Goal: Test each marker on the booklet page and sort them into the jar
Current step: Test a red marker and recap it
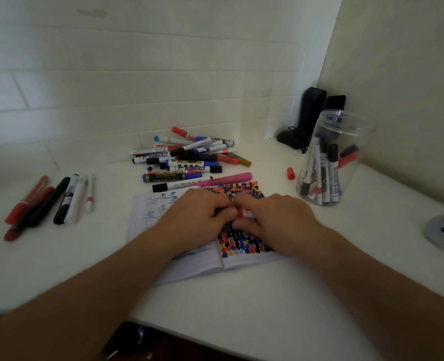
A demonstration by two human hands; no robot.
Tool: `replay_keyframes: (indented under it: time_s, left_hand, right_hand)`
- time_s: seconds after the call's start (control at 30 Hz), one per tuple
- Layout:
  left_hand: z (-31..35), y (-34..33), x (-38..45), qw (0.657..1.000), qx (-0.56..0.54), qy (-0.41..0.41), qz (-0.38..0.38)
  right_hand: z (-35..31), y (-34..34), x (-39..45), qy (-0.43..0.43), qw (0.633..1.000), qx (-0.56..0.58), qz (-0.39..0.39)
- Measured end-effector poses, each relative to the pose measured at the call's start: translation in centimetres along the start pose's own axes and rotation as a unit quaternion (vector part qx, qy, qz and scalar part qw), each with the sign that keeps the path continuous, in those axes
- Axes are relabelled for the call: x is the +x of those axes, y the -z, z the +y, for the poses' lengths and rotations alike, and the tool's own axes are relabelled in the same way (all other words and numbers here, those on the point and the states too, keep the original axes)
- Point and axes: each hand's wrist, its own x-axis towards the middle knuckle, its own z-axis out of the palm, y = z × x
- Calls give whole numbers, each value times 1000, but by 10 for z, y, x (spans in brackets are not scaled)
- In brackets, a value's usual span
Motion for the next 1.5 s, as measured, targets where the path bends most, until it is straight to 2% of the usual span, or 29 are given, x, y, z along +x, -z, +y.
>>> replay_keyframes:
  time_s: [0.1,0.17,0.2,0.23,0.3,0.33,0.37,0.4,0.5,0.63,0.7,0.77,0.83,0.9,1.0,1.27,1.5]
  left_hand:
    - [-3,-3,0,999,13,-11,33]
    - [-7,-3,0,998,39,-27,45]
    - [-9,-3,0,998,48,-31,38]
    - [-10,-3,1,997,54,-36,29]
    - [-10,-3,3,997,54,-47,17]
    - [-10,-3,3,997,50,-52,13]
    - [-11,-3,4,997,44,-56,10]
    - [-12,-4,5,997,37,-61,8]
    - [-14,-5,7,997,29,-75,0]
    - [-15,-5,9,997,27,-66,-15]
    - [-16,-5,9,997,27,-66,-19]
    - [-17,-6,9,997,28,-63,-18]
    - [-18,-7,10,997,27,-64,-17]
    - [-19,-7,11,997,24,-66,-14]
    - [-20,-8,11,998,16,-68,-9]
    - [-19,-7,11,998,12,-67,-10]
    - [-19,-7,10,998,19,-51,-17]
  right_hand:
    - [5,20,-3,-100,988,95,-66]
    - [21,33,-9,-119,965,228,-48]
    - [32,42,-13,-133,934,331,-29]
    - [41,52,-16,-146,877,458,-18]
    - [59,66,-21,-141,702,698,-24]
    - [67,68,-24,-118,636,762,-24]
    - [70,67,-25,-92,603,792,-25]
    - [74,62,-26,-67,593,802,-28]
    - [77,39,-30,-45,608,791,-54]
    - [62,9,-37,-60,663,743,-60]
    - [55,5,-41,-71,715,693,-50]
    - [51,2,-43,-85,802,591,-16]
    - [48,1,-43,-101,847,522,22]
    - [47,1,-43,-116,853,507,38]
    - [48,1,-45,-129,845,518,37]
    - [41,0,-43,-152,871,465,49]
    - [43,-4,-42,-158,872,460,51]
